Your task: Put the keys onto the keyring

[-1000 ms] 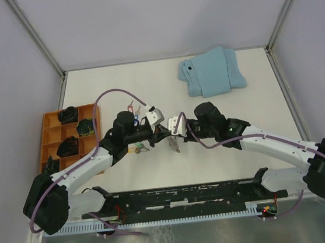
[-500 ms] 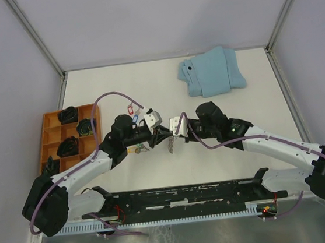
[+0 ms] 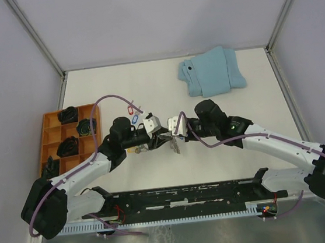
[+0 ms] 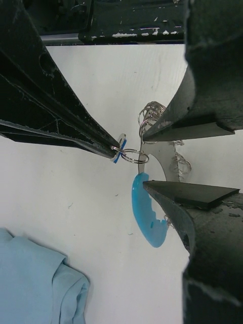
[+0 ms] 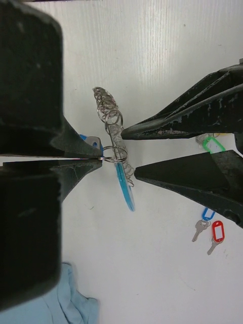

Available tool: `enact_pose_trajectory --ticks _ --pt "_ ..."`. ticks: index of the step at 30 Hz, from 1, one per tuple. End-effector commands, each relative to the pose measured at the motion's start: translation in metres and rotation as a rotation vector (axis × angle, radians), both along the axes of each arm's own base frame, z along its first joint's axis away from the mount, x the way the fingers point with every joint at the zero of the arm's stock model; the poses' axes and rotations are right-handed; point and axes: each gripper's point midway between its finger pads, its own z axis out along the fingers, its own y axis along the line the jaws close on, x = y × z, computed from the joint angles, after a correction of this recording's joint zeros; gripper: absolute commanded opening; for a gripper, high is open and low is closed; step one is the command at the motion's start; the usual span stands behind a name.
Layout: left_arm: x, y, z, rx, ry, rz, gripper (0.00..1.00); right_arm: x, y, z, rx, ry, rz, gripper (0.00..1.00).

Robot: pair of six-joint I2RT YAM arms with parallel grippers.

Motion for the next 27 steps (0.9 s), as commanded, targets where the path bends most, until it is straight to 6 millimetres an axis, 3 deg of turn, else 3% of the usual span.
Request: enact_pose_trajectory --ticks 1,10,17,22,27 --pt "-0.002 -0.006 0.021 -0.043 -0.131 -0.069 0.45 0.001 0.013 0.028 0.060 -0.043 0.049 0.01" --pt "-0.003 -0.013 0.018 -0.015 -0.162 -0.144 0.45 -0.003 0.014 0.025 0.047 -0.025 0.069 0.01" --pt "-0.006 -0.022 0.011 0.020 -0.104 -0.225 0.38 -0.004 0.015 0.027 0.050 -0.021 0.078 0.01" --pt "-0.009 -0.024 0.009 0.028 -0.088 -0.261 0.27 -0.005 0.014 0.027 0.045 -0.017 0.078 0.01" --pt "-0.011 -0.021 0.003 0.053 -0.080 -0.267 0.05 -0.003 0.004 0.026 0.035 -0.038 0.035 0.01"
